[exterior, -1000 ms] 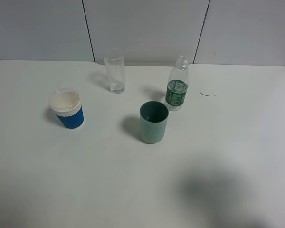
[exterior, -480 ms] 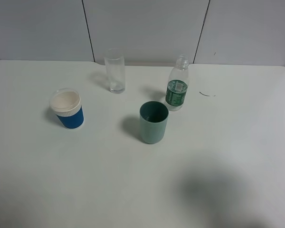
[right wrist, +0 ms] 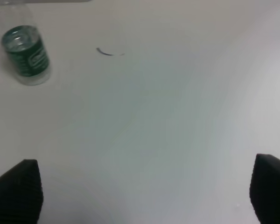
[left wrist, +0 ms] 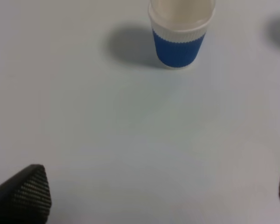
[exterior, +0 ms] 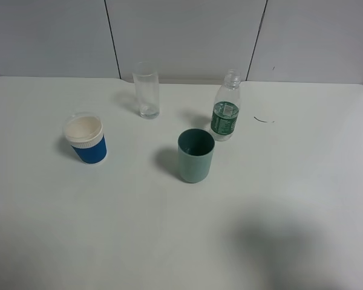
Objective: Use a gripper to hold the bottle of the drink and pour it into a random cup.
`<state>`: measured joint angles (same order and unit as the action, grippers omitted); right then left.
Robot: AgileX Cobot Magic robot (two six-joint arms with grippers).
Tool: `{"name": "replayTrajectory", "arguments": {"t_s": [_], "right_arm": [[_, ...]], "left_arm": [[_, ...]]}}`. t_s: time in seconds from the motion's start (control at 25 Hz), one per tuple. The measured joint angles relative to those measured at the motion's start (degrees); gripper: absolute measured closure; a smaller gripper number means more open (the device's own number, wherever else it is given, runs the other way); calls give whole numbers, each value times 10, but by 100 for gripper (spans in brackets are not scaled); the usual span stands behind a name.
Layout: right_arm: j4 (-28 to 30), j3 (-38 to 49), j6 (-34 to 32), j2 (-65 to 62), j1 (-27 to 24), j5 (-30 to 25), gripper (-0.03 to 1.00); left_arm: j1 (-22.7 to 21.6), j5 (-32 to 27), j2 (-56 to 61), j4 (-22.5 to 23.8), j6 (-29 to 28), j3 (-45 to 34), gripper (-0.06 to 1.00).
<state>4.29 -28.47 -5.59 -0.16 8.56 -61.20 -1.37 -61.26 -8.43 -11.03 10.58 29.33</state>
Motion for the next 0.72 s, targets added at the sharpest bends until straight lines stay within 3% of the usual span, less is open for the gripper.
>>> {"name": "replayTrajectory", "arguments": {"t_s": [0.2,0.72], "right_arm": [[0,0,0,0,-51,0,10],[0,0,0,0,-56,0,10]], "left_arm": [[0,0,0,0,0,0,-5],[0,0,0,0,0,0,-5]]}}
